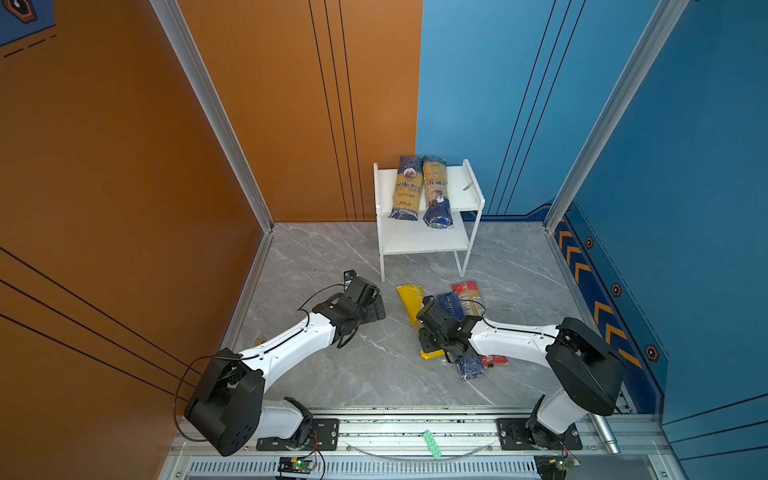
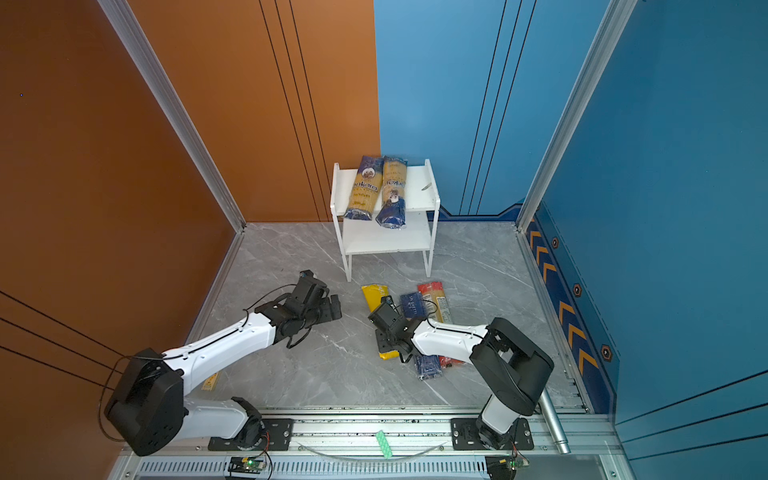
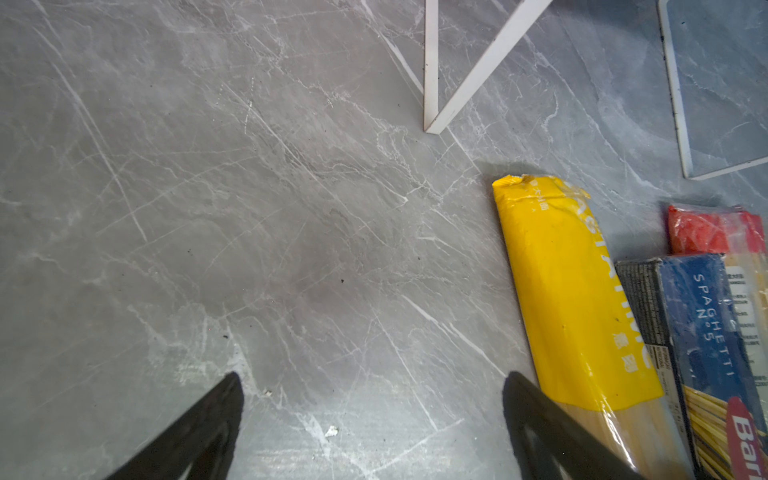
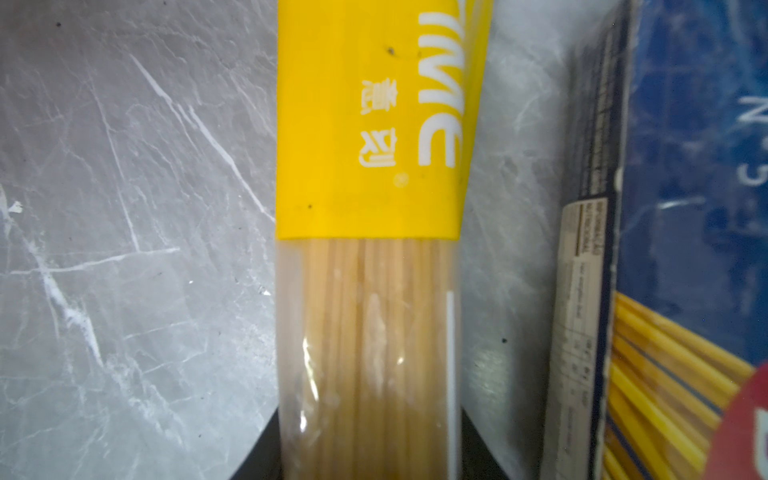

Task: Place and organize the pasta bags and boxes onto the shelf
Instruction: 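Close the right gripper on the Pastatime bag's middle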

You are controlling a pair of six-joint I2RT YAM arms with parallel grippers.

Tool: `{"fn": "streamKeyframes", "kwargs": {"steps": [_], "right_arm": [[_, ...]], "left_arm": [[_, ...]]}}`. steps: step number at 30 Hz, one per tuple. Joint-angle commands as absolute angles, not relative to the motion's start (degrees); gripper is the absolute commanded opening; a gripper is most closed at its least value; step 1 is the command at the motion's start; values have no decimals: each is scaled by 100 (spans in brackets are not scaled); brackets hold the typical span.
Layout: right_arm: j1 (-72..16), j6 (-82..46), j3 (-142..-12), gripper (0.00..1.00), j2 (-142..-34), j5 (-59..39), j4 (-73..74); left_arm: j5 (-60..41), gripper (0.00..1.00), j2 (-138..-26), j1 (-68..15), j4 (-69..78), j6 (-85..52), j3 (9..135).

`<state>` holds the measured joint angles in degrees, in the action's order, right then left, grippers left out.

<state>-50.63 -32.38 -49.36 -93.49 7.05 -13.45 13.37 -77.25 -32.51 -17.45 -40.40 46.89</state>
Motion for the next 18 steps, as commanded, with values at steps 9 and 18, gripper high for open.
{"fn": "streamKeyframes", "kwargs": {"steps": [9, 18], "right_arm": [[-4902, -2784, -5368, 0, -9011, 322, -1916], [-4751, -2821, -5628, 0, -8848, -113, -2149]], "left_arm": [[1272, 98, -7629, -3184, -1783, -4087, 4609], [1278, 98, -7611, -3187, -1787, -4096, 4608]]}}
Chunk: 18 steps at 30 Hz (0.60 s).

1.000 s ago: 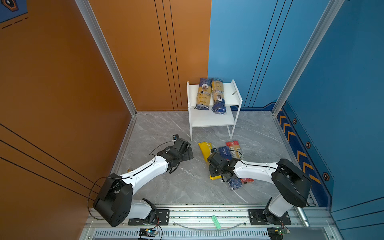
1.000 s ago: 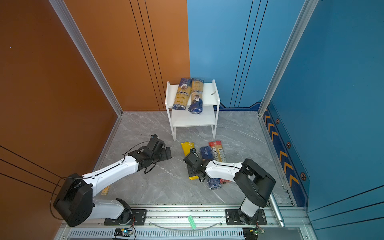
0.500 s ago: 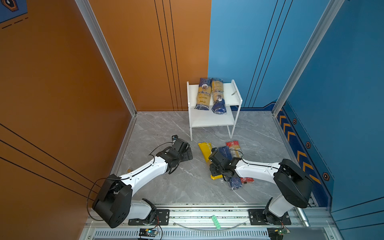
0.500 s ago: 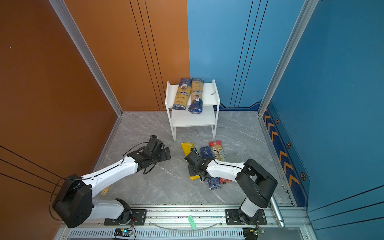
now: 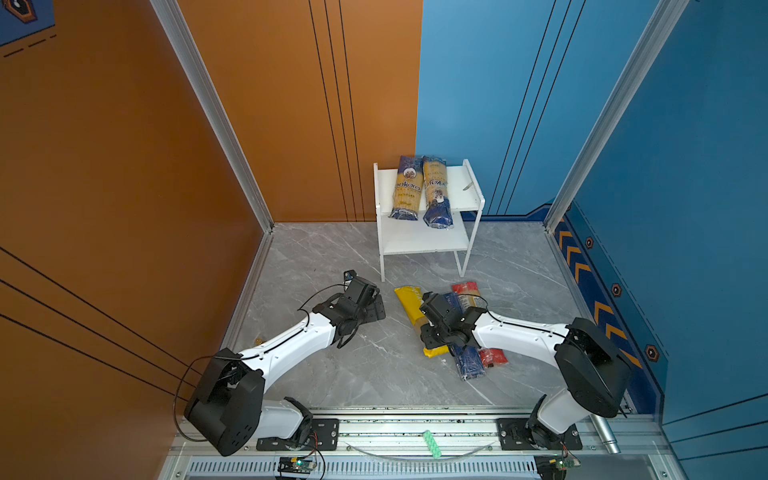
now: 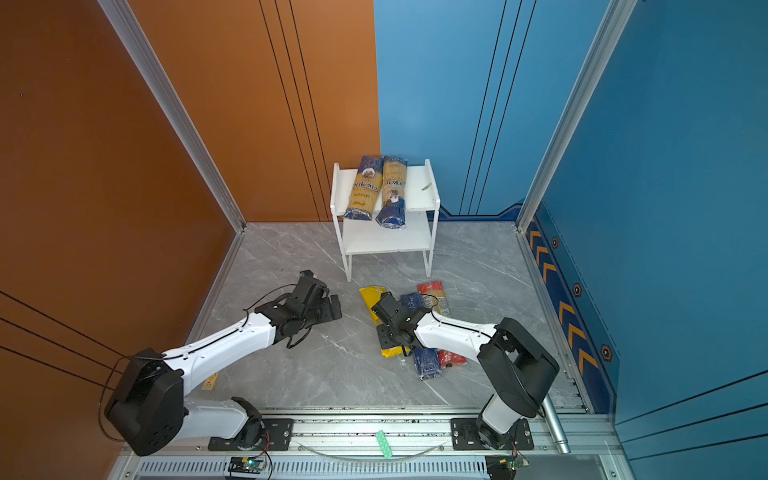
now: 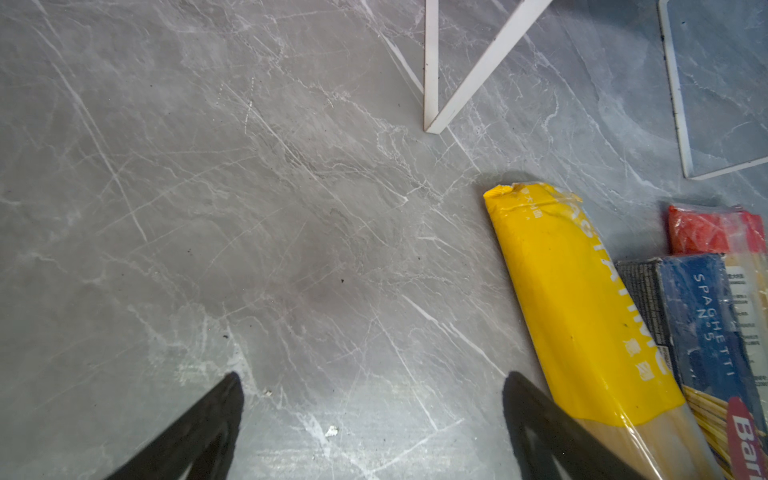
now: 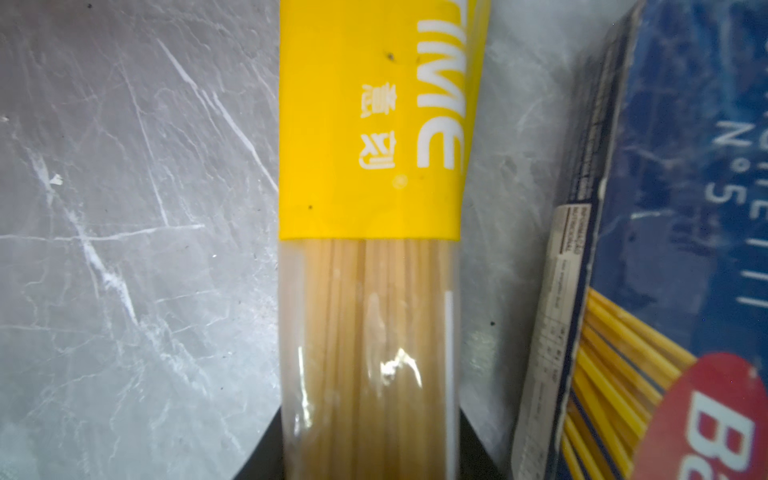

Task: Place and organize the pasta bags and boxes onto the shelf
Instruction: 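Close the right gripper on the Pastatime bag's middle, then lift the Pastatime bag upright with the right gripper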

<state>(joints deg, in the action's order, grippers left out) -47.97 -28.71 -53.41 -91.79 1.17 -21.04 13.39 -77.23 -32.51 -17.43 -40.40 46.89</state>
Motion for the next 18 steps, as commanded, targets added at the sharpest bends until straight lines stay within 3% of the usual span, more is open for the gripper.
{"fn": "streamKeyframes", "kwargs": {"steps": [1, 18], "right_arm": [[-4738, -2821, -5650, 0, -8826, -138, -2177], [-4190, -2864, -5798, 0, -8089, -642, -2723]], "left_arm": [[1285, 98, -7603, -3182, -1789, -4096, 4614], [1252, 98, -7738, -3188, -1785, -4096, 4718]]}}
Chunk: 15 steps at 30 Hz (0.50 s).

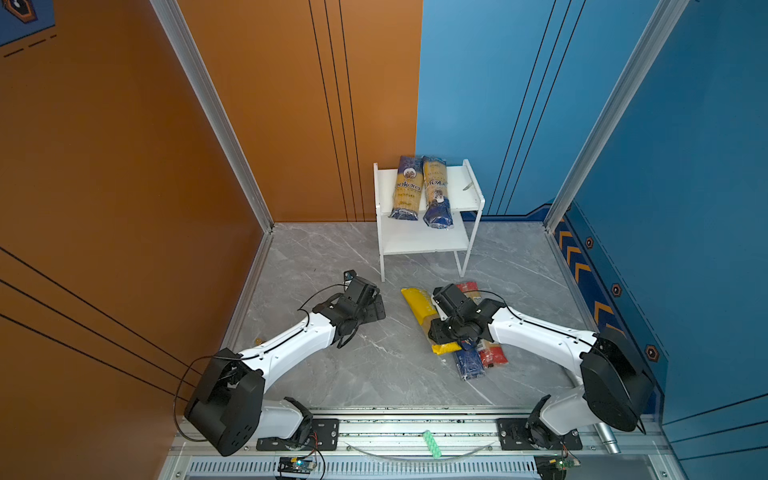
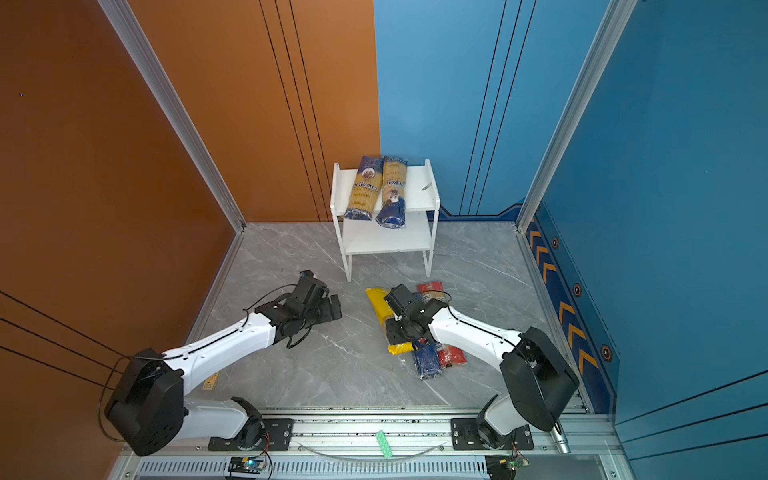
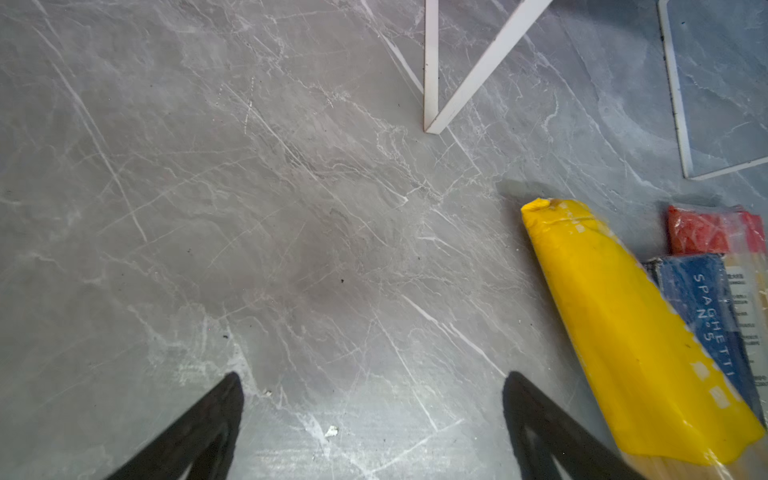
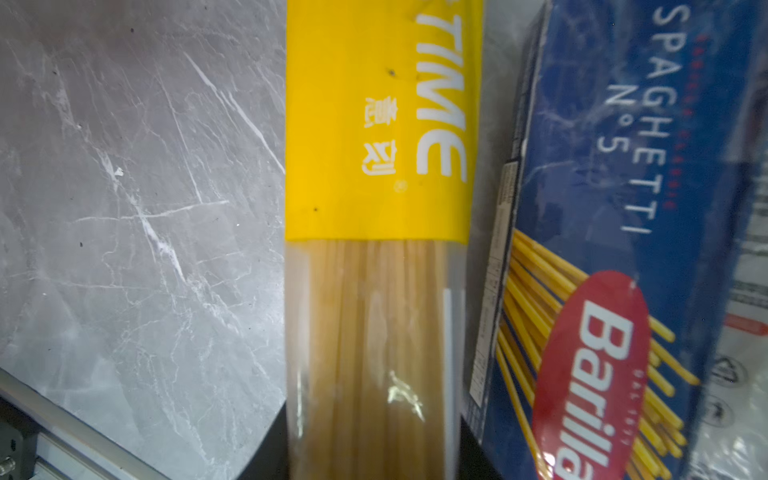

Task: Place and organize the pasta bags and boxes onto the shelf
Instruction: 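Lift the Pastatime bag upright with the right gripper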

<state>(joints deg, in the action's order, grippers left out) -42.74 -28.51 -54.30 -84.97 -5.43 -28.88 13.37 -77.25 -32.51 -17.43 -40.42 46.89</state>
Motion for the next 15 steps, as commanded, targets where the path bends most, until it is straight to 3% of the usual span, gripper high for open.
{"fn": "streamKeyframes", "kwargs": {"steps": [1, 15], "right_arm": [[-4161, -2862, -5831, 0, -8020, -648, -2783], [-3636, -2925, -6456, 0, -7096, -268, -4333]], "left_arm": [[1247, 98, -7743, -3187, -1786, -4096, 4722], [1182, 98, -7832, -3198, -1742, -4094, 4748]]}}
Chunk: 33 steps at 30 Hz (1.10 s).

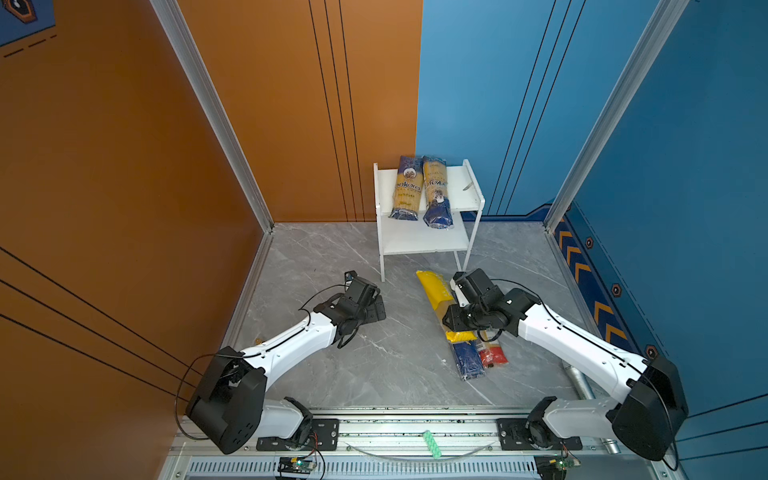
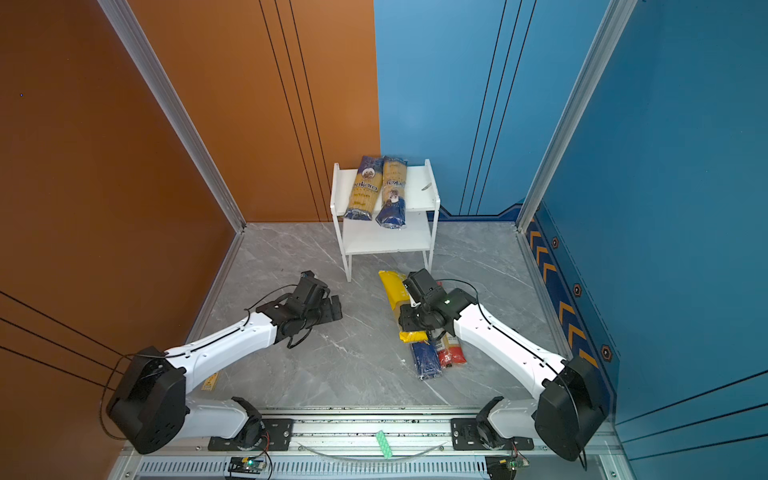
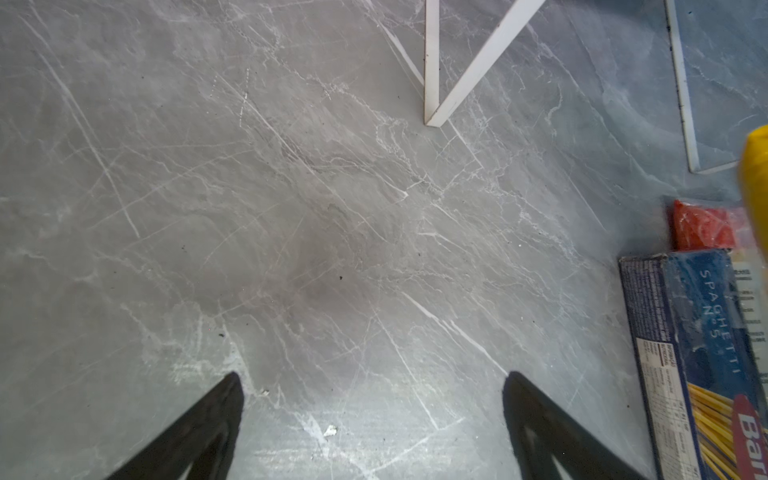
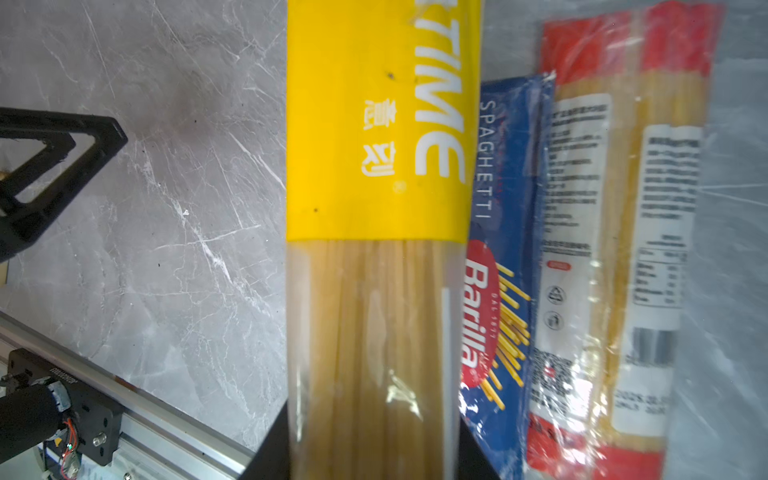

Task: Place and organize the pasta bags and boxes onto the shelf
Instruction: 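Lift the Pastatime bag upright with the right gripper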

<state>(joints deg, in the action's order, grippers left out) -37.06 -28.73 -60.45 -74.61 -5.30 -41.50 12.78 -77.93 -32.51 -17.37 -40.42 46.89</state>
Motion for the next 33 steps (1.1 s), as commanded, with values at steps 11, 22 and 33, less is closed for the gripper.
{"fn": "streamKeyframes", "kwargs": {"steps": [11, 22, 33], "right_arm": [[-2890, -2915, -6973, 0, -6396, 313, -5553], [-1700, -2593, -7798, 0, -6186, 737, -6091], [-868, -2055, -9193, 0, -7000, 715, -6108]], "left_arm": [[1120, 98, -7822, -3190, -1608, -4096, 4677], [1090, 98, -7770, -3160, -1513, -4113, 4591], [1071, 98, -7684, -3137, -1518, -4131, 4533]]}}
